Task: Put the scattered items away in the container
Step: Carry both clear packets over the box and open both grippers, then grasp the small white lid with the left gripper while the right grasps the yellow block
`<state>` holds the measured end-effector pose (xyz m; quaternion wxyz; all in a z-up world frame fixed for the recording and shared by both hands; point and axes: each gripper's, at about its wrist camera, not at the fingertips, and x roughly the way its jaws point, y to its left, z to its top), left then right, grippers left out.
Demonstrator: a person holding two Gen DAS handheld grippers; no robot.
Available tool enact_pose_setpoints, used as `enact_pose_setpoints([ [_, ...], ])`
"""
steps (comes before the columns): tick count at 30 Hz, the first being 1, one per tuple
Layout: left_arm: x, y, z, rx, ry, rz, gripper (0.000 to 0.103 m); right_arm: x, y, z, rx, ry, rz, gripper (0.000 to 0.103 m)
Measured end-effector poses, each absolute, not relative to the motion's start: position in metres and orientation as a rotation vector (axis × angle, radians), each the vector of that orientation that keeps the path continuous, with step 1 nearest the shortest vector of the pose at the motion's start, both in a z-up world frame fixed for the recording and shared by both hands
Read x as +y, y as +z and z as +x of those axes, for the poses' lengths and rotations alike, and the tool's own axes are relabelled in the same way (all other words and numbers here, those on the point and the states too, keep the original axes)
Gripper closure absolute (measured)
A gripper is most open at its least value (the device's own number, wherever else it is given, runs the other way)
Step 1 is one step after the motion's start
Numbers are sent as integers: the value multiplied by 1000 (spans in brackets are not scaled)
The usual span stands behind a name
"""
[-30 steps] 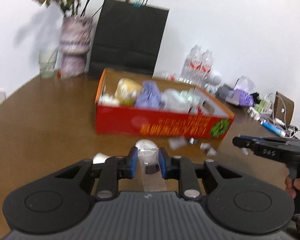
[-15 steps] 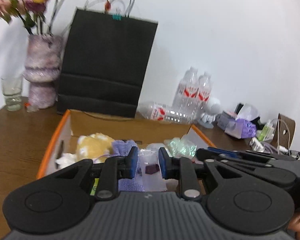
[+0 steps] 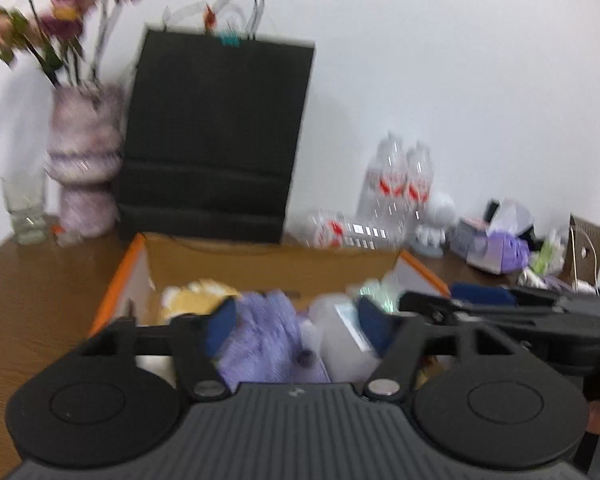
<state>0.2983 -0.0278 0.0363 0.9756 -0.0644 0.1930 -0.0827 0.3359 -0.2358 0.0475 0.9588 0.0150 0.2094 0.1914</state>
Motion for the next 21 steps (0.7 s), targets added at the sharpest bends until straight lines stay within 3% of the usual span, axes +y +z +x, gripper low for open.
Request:
enact_pose_setpoints([
  [1,-24,41,289,364,-154,-130,15,-238,51,328,407,385,37,24],
  [3,-16,48,272,335,-133,-130,0,-241,56,312,383,381,28,20],
  [13,35,29,196,449,-70,-69,0,-255,38,211,432,428,-46,19],
  [16,42,14,183,507,-55,-24,6,-248,18,190,500,452,-79,22],
  [17,44,8,182,535,-50,-22,13,-245,12,186,527,464,-84,24],
  [19,47,-2,178,578,-47,-26,23,-236,2,179,566,476,-106,38],
  [21,48,-11,179,608,-51,-24,29,-224,-4,175,585,483,-137,43],
])
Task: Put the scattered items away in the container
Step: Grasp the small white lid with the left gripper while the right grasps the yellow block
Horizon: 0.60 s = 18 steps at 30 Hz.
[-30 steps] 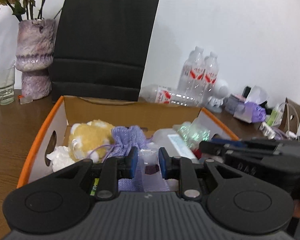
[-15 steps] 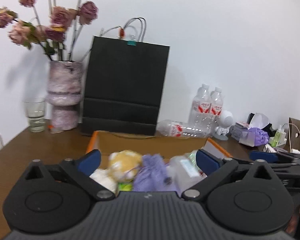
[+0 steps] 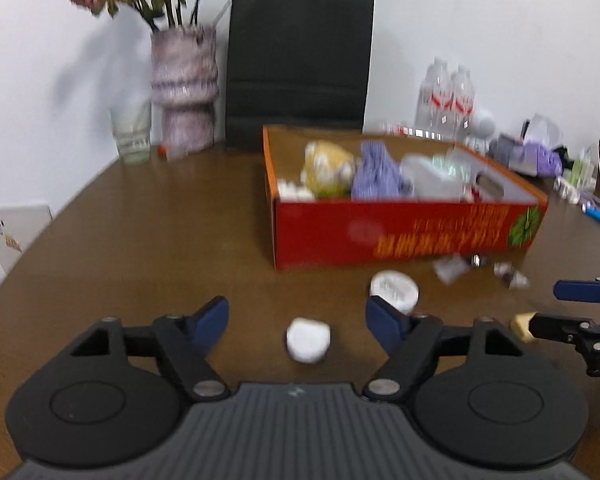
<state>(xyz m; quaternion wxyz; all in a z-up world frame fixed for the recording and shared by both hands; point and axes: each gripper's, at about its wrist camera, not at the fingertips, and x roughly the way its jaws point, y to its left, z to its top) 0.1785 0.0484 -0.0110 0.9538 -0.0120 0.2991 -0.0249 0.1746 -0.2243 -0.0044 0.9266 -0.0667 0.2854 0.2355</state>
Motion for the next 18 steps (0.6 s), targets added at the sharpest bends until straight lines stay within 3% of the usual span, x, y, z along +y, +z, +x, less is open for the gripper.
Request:
enact_pose_setpoints([
  [5,45,-29,185,663,-42,22,38,-212,-8,173,607,450,-152,45],
  [7,45,-32,190,676,-39,21,44,-210,-11,176,623,425,-143,54],
  [10,44,-35,195,670,-55,25,63,-208,-15,178,650,407,-137,67],
  [11,43,-35,195,665,-69,29,75,-208,-16,178,657,407,-136,69],
  [18,44,-36,190,643,-87,3,75,-209,-19,176,643,410,-132,69],
])
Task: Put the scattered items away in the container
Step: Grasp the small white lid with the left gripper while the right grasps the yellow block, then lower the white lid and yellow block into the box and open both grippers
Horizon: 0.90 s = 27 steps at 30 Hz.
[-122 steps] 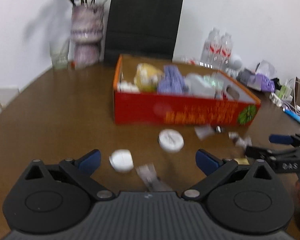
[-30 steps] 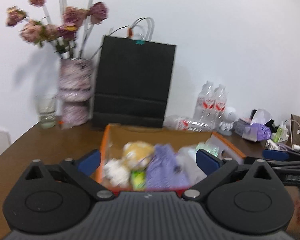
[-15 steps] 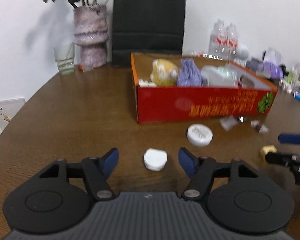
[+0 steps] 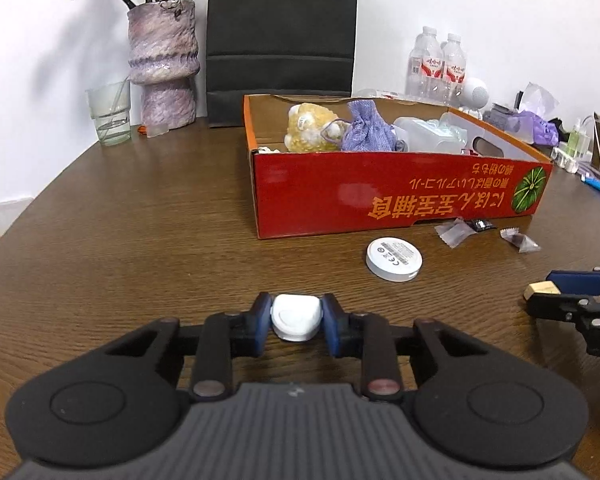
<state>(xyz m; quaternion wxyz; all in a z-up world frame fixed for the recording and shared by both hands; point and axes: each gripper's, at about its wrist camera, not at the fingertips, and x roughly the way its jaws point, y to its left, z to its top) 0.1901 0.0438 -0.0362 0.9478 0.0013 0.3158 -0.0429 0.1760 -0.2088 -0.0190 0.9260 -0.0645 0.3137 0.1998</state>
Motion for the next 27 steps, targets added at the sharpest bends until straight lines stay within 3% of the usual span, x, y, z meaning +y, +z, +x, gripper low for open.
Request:
enact_pose_setpoints([
  [10,46,-31,192,652,-88,-3,75,-211,-16,173,614,403,-109,70],
  [18,39,62,184,389,-170,-31,75,-233,57,182,400,386,-66,70],
  [22,18,89,217,311,-165,-28,75,-232,87,220,333,359,-53,70],
  [27,-5,70,282,369,-153,-85,75,-225,84,292,370,328,-16,70],
])
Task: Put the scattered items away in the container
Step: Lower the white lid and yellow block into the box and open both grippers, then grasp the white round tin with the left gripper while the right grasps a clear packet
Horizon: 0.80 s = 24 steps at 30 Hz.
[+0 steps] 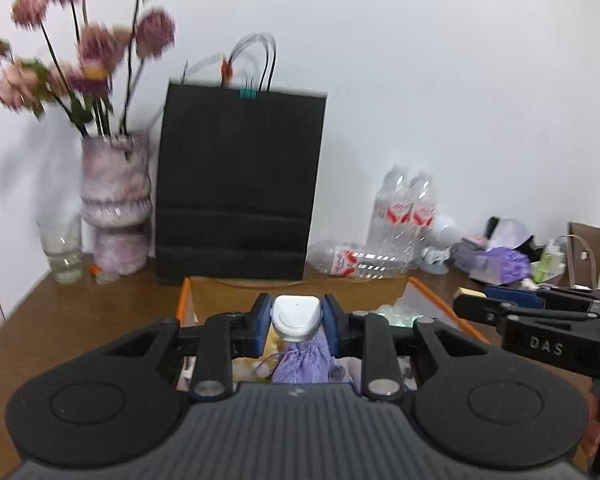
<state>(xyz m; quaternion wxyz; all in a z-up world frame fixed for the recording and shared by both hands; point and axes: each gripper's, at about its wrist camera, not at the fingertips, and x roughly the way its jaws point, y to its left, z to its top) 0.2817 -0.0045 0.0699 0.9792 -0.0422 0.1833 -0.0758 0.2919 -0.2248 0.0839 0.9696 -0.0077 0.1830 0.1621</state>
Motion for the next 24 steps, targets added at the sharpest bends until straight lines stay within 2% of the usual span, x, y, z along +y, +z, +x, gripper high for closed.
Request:
enact_pose_setpoints([
  [5,-16,36,337,463,-172,-69,75,-224,47,347,450,318,-12,69],
  [11,-19,23,382,483,-184,-108,74,-218,16,386,522,333,-30,69],
  [12,-19,22,385,482,-176,-114,67,-220,15,390,519,326,-23,69],
  [13,-17,21,387,479,-167,-126,57,-222,15,392,515,323,-9,63],
  [14,-15,21,386,475,-157,-138,41,-225,15,394,514,324,6,57],
  [15,-12,22,384,466,-149,-150,37,-228,16,395,512,323,18,47],
  [17,-8,27,379,452,-138,-165,33,-234,20,390,496,324,37,36],
  [18,-7,31,375,441,-133,-172,26,-235,22,387,487,326,48,28],
  [19,-5,34,368,429,-124,-176,23,-236,24,384,478,330,56,23],
  [24,-8,45,323,388,-118,-123,21,-238,32,348,443,346,18,26],
])
